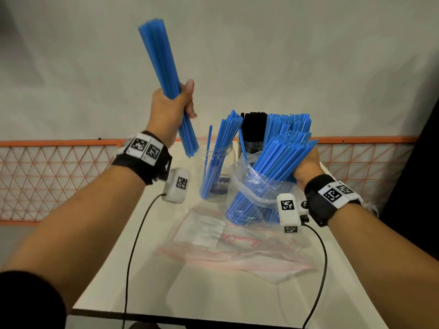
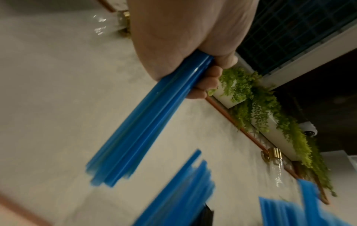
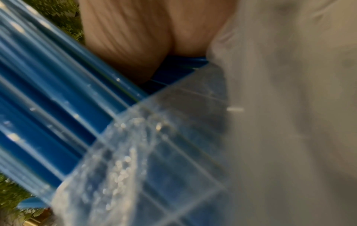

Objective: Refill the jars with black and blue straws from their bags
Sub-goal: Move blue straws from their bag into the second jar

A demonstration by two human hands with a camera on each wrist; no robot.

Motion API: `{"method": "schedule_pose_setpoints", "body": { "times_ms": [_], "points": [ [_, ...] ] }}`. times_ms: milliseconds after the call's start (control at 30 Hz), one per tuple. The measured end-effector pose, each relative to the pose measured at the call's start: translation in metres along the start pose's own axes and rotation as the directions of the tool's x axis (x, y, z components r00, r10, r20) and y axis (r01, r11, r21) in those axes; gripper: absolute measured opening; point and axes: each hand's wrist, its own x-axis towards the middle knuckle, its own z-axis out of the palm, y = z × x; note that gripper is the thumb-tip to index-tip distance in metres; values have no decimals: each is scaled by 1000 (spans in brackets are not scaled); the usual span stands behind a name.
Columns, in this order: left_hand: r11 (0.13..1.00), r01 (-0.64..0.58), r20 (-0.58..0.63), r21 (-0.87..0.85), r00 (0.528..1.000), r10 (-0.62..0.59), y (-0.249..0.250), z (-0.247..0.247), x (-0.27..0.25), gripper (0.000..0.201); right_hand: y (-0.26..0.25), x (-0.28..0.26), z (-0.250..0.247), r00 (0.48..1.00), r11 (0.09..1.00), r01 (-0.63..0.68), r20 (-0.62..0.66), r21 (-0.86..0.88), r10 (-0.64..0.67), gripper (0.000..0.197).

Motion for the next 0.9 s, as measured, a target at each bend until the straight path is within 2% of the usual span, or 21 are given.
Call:
{"method": "schedule_pose_setpoints", "body": {
  "times_ms": [67, 167, 267, 433, 667, 800, 900],
  "points": [
    [999, -35, -55, -35, 998, 33, 9, 1, 19, 32, 0, 0, 0, 1000, 1000, -6, -6, -4, 6, 35],
    [1000, 2, -67, -30, 998, -4, 1, 13, 29, 28, -1, -3, 0, 1000, 999, -10, -13, -46, 9, 33],
    [996, 81, -22, -31, 996, -82, -21, 29, 29, 26, -4, -5, 2, 996, 992, -88, 2, 87, 89, 36],
    [961, 240, 95, 135, 963, -254, -61, 43, 21, 21, -5, -7, 3, 996, 993, -87, 5, 79, 87, 36],
    [898, 317, 122, 305, 922, -367, -82, 41, 16, 10, -7, -6, 2, 998, 998, -59, 24, -12, 59, 28],
    [925, 282, 200, 253, 920, -336, -75, 43, 17, 14, -5, -6, 0, 999, 994, -26, 27, -104, 29, 21],
    [954, 223, 150, 200, 955, -255, -65, 36, 15, 32, -3, -5, 0, 999, 992, -22, 25, -122, 26, 21]
  ]
}}
